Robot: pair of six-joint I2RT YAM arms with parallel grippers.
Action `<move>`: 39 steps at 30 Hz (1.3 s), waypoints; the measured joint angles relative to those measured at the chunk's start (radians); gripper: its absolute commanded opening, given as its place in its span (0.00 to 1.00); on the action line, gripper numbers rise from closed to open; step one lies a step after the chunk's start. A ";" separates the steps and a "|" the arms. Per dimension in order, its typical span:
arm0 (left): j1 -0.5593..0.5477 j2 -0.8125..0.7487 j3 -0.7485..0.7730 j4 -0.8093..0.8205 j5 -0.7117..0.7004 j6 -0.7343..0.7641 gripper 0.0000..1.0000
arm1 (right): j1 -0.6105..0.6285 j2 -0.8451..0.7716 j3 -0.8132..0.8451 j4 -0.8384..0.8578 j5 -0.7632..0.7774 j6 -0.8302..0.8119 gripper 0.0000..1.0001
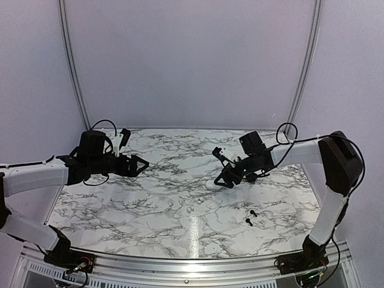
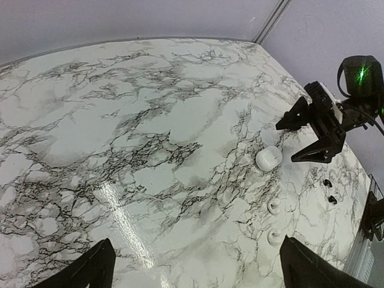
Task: Insert the wireless bluetooth earbuds into the charging case
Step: Pick up the charging case from the center of the board.
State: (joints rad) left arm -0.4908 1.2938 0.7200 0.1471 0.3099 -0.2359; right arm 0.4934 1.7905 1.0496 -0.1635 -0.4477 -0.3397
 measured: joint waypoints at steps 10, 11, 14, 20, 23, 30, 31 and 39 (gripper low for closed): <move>-0.007 0.022 0.000 0.008 0.031 0.018 0.99 | 0.009 0.116 0.090 -0.050 -0.053 -0.134 0.68; -0.007 0.022 0.000 0.009 0.031 0.018 0.99 | 0.009 0.127 0.098 -0.057 -0.054 -0.143 0.67; -0.007 0.022 0.000 0.010 0.031 0.019 0.99 | 0.009 0.145 0.101 -0.068 -0.055 -0.159 0.67; -0.007 0.022 0.000 0.012 0.029 0.021 0.99 | 0.016 0.151 0.101 -0.082 -0.051 -0.171 0.62; -0.007 0.022 0.000 0.013 0.025 0.021 0.99 | 0.030 0.153 0.101 -0.084 -0.037 -0.180 0.55; -0.007 0.022 0.000 0.013 0.027 0.028 0.99 | 0.066 0.159 0.101 -0.092 0.006 -0.190 0.44; -0.007 0.022 0.000 0.014 0.027 0.028 0.99 | 0.069 0.159 0.101 -0.092 0.012 -0.190 0.43; -0.007 0.020 0.000 0.018 0.052 0.019 0.99 | 0.124 0.127 0.100 -0.089 0.137 -0.198 0.29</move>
State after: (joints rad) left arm -0.4976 1.3136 0.7197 0.1646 0.3618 -0.2173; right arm 0.6174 1.9175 1.1496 -0.2527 -0.3107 -0.5373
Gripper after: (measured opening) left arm 0.989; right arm 0.424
